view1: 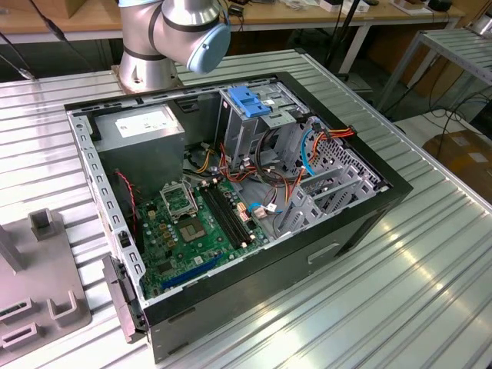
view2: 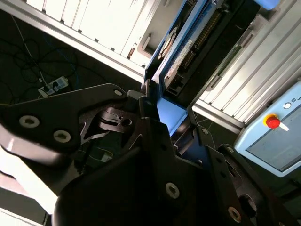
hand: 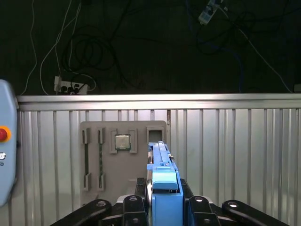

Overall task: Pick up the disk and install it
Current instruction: 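Pick up the disk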

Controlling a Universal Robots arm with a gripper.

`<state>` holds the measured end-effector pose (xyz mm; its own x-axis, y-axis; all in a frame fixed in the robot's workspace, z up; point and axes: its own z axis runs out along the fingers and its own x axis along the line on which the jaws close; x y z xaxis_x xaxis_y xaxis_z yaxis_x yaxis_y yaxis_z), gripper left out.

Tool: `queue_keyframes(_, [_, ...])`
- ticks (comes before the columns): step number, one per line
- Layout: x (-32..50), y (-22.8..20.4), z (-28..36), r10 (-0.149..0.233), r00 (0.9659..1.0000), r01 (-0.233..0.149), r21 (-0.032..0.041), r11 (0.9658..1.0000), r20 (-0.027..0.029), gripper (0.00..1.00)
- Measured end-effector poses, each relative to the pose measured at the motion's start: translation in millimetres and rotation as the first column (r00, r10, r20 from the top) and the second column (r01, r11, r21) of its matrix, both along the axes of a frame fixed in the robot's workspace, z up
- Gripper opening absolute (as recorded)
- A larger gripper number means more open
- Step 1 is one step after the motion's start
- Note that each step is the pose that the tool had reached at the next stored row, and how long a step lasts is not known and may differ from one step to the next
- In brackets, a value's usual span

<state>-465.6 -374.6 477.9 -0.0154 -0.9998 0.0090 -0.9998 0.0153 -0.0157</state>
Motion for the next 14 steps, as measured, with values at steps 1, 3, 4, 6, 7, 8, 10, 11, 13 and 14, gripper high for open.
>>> queue_keyframes(1, [0.0, 0.0, 1.2, 0.000, 1.0000, 0.000, 0.0000, 1.0000, -0.0001, 0.37])
queue_keyframes(3, [0.0, 0.0, 3.5, 0.000, 1.0000, 0.000, 0.0000, 1.0000, -0.0001, 0.37])
queue_keyframes(4, [0.0, 0.0, 4.7, 0.000, 1.0000, 0.000, 0.0000, 1.0000, -0.0002, 0.37])
queue_keyframes(6, [0.0, 0.0, 7.8, 0.000, 1.0000, 0.000, -0.0001, 1.0000, -0.0002, 0.37])
queue_keyframes(7, [0.0, 0.0, 8.8, 0.000, 1.0000, 0.000, 0.0000, 1.0000, -0.0002, 0.37])
queue_keyframes(8, [0.0, 0.0, 9.9, 0.000, 1.0000, 0.000, 0.0000, 1.0000, 0.0000, 0.37])
queue_keyframes(10, [0.0, 0.0, 12.7, 0.000, 1.0000, 0.000, 0.0000, 1.0000, -0.0001, 0.37])
queue_keyframes(11, [0.0, 0.0, 13.8, 0.000, 1.0000, 0.000, 0.0000, 1.0000, -0.0002, 0.37])
queue_keyframes(13, [0.0, 0.0, 16.2, 0.000, 1.0000, 0.000, 0.0000, 1.0000, -0.0001, 0.37])
queue_keyframes(14, [0.0, 0.0, 17.7, 0.000, 1.0000, 0.000, 0.0000, 1.0000, -0.0001, 0.37])
